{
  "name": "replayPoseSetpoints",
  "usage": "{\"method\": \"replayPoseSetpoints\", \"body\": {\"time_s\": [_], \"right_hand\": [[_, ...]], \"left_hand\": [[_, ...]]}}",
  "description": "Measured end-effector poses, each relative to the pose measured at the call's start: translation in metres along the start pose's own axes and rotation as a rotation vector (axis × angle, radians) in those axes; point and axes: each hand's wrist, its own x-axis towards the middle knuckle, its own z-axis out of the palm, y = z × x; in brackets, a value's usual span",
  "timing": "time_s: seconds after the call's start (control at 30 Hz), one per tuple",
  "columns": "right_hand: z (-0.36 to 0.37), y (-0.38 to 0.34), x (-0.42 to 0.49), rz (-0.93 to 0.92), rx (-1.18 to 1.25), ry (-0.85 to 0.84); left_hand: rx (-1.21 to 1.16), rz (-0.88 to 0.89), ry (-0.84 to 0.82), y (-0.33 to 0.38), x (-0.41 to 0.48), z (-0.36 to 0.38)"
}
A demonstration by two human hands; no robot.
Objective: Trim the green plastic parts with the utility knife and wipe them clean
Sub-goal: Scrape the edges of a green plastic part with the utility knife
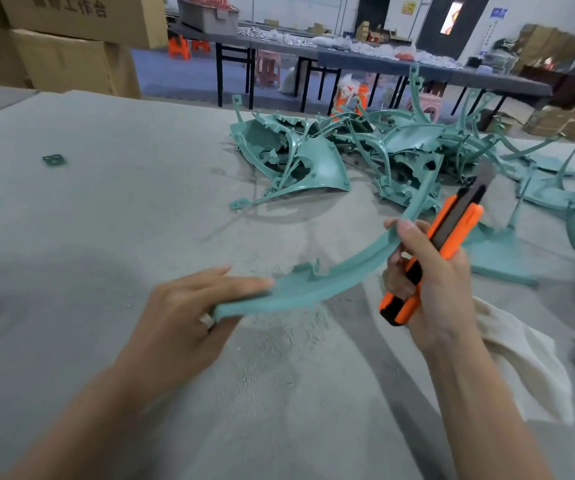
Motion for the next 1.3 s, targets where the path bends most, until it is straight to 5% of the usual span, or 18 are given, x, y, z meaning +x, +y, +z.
{"method": "replayPoseSetpoints", "body": {"time_s": [0.13, 0.2, 0.3, 0.37, 0.43, 0.53, 0.6, 0.87, 1.07, 1.3], "right_hand": [[0.014, 0.001, -0.006, 0.012, -0.019, 0.081], [0.023, 0.003, -0.009, -0.003, -0.034, 0.081], [0.031, 0.006, -0.014, -0.017, -0.048, 0.06], [0.034, 0.006, -0.016, -0.014, -0.061, 0.03], [0.037, 0.005, -0.016, -0.004, -0.072, 0.004], [0.039, -0.001, -0.013, 0.007, -0.079, -0.048], [0.043, -0.006, -0.01, 0.006, -0.081, -0.097], [0.071, -0.006, -0.005, 0.033, -0.001, -0.145], [0.083, 0.006, -0.014, 0.044, -0.024, -0.188], [0.074, 0.015, -0.027, -0.159, -0.385, -0.317]], "left_hand": [[0.287, -0.113, 0.484, 0.007, 0.007, -0.008], [0.459, 0.002, 0.486, 0.016, 0.014, -0.013], [0.779, 0.094, 0.155, 0.032, 0.024, -0.016], [0.805, -0.028, -0.184, 0.049, 0.03, -0.02], [0.683, -0.302, -0.586, 0.054, 0.035, -0.034], [0.225, -0.359, -0.877, 0.039, 0.048, -0.054], [-0.064, -0.371, -0.828, 0.025, 0.059, -0.058], [-0.535, -0.449, -0.501, 0.008, 0.038, -0.011], [-0.693, -0.504, -0.418, 0.012, 0.017, 0.0], [-0.725, -0.618, 0.009, -0.004, 0.022, -0.003]]}}
